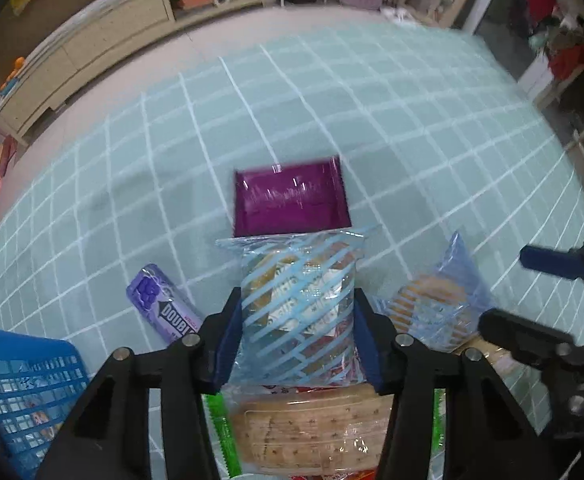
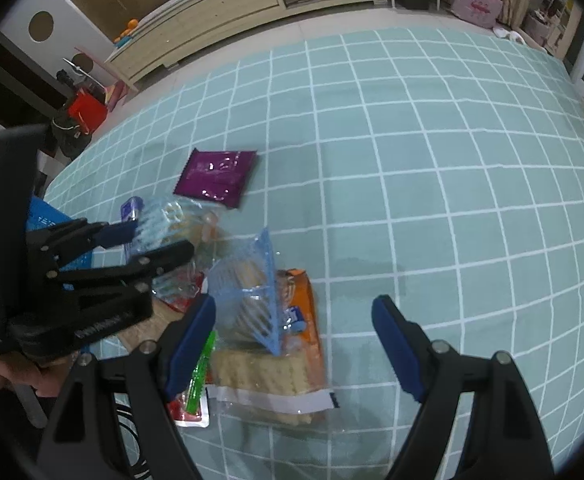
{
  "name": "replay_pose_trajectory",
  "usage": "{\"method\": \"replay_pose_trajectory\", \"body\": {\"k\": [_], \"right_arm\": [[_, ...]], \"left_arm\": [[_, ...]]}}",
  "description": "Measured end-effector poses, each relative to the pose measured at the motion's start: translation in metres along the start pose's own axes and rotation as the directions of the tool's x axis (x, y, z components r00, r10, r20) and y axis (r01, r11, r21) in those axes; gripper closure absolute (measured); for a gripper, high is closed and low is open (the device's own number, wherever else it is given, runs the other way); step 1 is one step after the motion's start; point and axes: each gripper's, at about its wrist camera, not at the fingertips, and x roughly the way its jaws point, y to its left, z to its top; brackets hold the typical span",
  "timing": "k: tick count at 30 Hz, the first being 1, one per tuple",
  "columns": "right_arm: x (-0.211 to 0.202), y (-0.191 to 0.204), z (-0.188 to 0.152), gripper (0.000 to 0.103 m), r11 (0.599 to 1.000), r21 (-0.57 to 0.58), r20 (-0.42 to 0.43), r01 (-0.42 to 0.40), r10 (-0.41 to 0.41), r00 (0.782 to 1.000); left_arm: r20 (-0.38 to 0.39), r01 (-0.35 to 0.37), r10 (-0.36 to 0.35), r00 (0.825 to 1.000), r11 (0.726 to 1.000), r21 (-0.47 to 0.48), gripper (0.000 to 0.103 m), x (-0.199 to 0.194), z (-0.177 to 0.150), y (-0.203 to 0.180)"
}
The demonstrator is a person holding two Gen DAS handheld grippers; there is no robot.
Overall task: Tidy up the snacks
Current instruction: 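Grasp the striped bag with the left tool while the right tool grasps the clear bag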
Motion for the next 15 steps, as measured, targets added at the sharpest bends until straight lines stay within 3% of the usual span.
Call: {"method": "replay_pose_trajectory", "body": {"k": [7,15], "right_arm": [[-0.001,0.015,0.005,0.019,0.999,-0.031,0.001,0.016,-0.016,1.000],[0.009,0.045,0.007,0.019,0.995,-0.091,-0.027,0.048,-0.051,0.998]], "left_arm": [[0.072,-0.026,0.026,0.997,1.000,-0.012,0.054,-0.045,-0.008,0.008],[0.113,-0.003,0.007,0.994,0.999,-0.035,0.054,-0.074,-0.011,0.022]]}}
